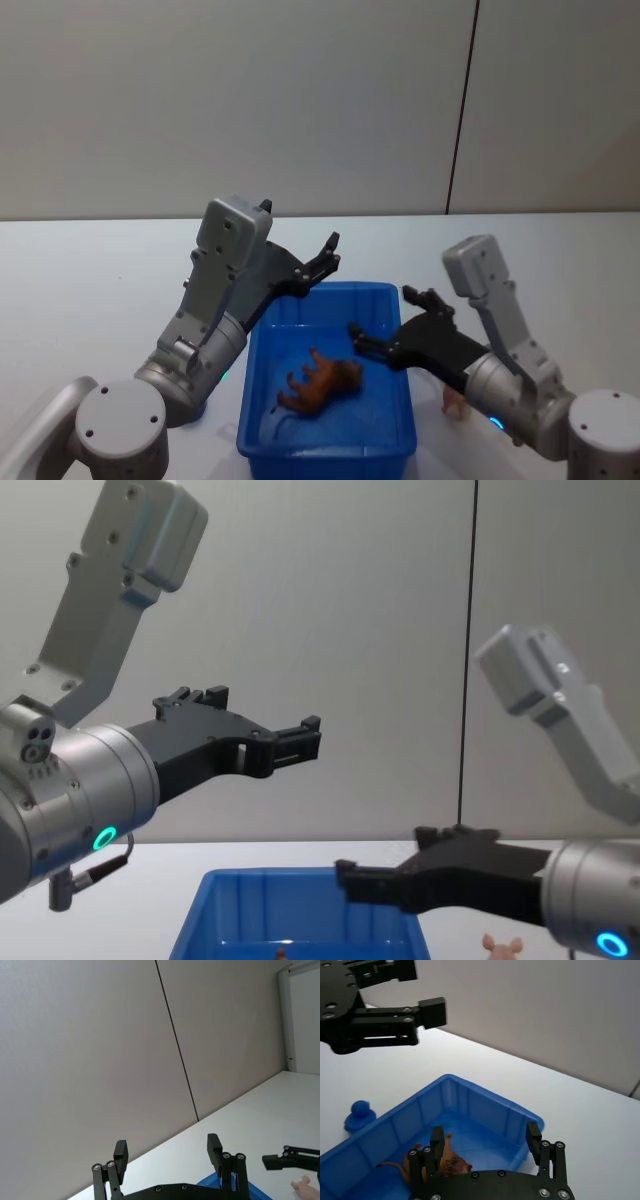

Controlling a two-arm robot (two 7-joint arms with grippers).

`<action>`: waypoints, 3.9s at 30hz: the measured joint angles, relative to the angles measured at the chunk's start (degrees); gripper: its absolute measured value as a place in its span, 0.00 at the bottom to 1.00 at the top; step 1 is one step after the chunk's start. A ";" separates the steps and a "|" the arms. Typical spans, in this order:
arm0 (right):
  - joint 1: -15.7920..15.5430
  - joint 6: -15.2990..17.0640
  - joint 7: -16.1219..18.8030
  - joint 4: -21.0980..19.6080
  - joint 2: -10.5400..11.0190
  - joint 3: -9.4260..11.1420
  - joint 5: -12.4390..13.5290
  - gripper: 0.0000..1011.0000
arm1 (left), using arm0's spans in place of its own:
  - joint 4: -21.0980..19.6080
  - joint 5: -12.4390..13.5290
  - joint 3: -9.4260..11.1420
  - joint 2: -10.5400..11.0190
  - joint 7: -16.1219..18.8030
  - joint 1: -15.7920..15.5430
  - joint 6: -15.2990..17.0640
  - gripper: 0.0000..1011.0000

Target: Pick up the two dolls from the table and place them into the box.

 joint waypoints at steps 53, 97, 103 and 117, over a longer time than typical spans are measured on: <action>-11.77 7.19 -24.34 -6.55 1.42 -0.42 -2.06 0.99 | 0.00 0.00 0.00 0.00 0.00 0.00 0.00 0.99; -8.72 -0.22 -24.09 0.45 -1.65 0.62 -1.10 0.38 | 0.00 0.00 0.00 0.00 0.00 0.00 0.00 0.99; -9.46 -2.59 -23.08 -2.78 -1.03 0.84 -1.45 0.38 | 0.00 0.00 0.00 0.00 0.00 0.00 0.00 0.99; -9.25 -5.13 -15.28 -6.87 -0.41 1.01 0.13 0.38 | 0.00 0.00 0.00 0.00 0.00 0.00 0.00 0.99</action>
